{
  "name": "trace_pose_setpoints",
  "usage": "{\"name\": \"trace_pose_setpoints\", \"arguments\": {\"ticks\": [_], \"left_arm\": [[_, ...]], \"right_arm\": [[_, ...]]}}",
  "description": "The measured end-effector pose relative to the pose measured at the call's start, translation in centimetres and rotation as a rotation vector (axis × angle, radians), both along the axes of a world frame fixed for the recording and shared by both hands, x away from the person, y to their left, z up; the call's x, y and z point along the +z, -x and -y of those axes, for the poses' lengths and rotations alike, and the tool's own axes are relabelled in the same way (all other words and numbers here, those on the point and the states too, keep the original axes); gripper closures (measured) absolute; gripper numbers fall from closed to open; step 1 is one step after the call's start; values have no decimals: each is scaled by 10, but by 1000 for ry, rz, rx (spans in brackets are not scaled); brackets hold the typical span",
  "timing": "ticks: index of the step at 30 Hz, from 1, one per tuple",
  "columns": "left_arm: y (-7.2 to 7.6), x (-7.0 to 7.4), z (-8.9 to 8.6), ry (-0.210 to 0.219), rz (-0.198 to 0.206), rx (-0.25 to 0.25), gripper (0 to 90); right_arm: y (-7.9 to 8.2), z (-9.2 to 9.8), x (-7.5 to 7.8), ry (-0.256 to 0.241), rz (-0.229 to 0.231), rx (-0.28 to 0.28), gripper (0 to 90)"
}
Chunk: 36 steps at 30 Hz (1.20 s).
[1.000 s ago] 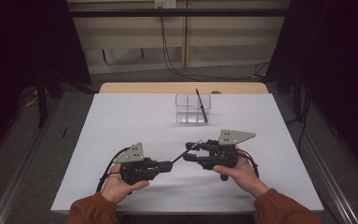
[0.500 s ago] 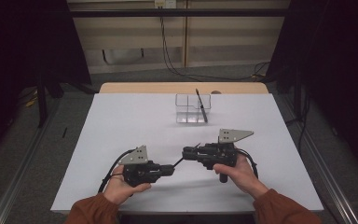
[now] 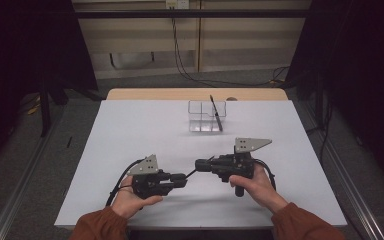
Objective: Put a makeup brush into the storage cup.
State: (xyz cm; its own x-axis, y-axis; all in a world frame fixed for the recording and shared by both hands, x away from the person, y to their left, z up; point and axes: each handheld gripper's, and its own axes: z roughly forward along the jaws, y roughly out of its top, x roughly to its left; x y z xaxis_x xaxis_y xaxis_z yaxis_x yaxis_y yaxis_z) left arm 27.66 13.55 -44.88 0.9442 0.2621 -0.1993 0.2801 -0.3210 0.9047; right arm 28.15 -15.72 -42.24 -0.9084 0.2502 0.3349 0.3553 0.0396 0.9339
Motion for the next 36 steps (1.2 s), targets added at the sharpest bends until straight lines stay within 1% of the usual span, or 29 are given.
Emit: {"name": "trace_pose_setpoints", "arguments": {"ticks": [3, 6, 10, 12, 13, 17, 18, 20, 23, 24, 26, 27, 28, 29, 31, 32, 33, 34, 35, 36], "left_arm": [[0, 1, 0, -3, 7, 8, 706], [0, 2, -2, 8, 7, 34, 667], [-1, 3, -3, 7, 11, 49, 612], [0, 3, -3, 7, 12, 63, 570], [0, 3, -3, 8, 12, 63, 563], [0, 4, -4, -11, 16, 74, 519], [0, 4, -4, -12, 10, 82, 500], [0, 5, -5, -15, 20, 91, 473], [0, 5, -5, -12, 16, 109, 426], [0, 6, -4, -17, 21, 114, 423], [0, 6, -4, -15, 9, 119, 374], [0, 6, -5, -22, 16, 125, 350], [0, 7, -5, -19, 17, 128, 328], [0, 7, -5, -10, 8, 133, 309], [0, 8, -7, -23, 22, 137, 270], [0, 8, -8, -21, 26, 139, 262], [-1, 9, -9, -16, 16, 140, 239], [-1, 9, -9, -17, 15, 146, 218], [-1, 9, -10, -22, 21, 153, 200], [0, 9, -10, -16, 30, 155, 181]], "right_arm": [[0, 2, 1, -5, 1, -5, 864], [0, 3, 2, -7, 6, -12, 864], [-1, 5, 3, -11, 12, -19, 864], [-1, 6, 4, -14, 5, -25, 864], [-1, 7, 4, -16, 2, -26, 864], [-1, 9, 5, -15, -1, -29, 864], [-1, 9, 5, -17, -2, -28, 864], [-2, 10, 5, -13, -2, -32, 864], [-2, 11, 5, -9, -5, -37, 864], [-2, 12, 5, -6, -4, -38, 864], [-2, 12, 6, -6, -5, -39, 864], [-2, 13, 6, -4, -4, -39, 864], [-2, 13, 6, -2, -2, -41, 864], [-2, 14, 6, -3, -1, -42, 864], [-2, 16, 7, -1, -3, -46, 864], [-3, 16, 7, -2, 0, -49, 864], [-3, 17, 7, -3, -1, -51, 864], [-2, 19, 7, -3, -2, -55, 864], [-3, 19, 8, -1, -1, -58, 864], [-2, 20, 8, 0, -2, -59, 864]]}}
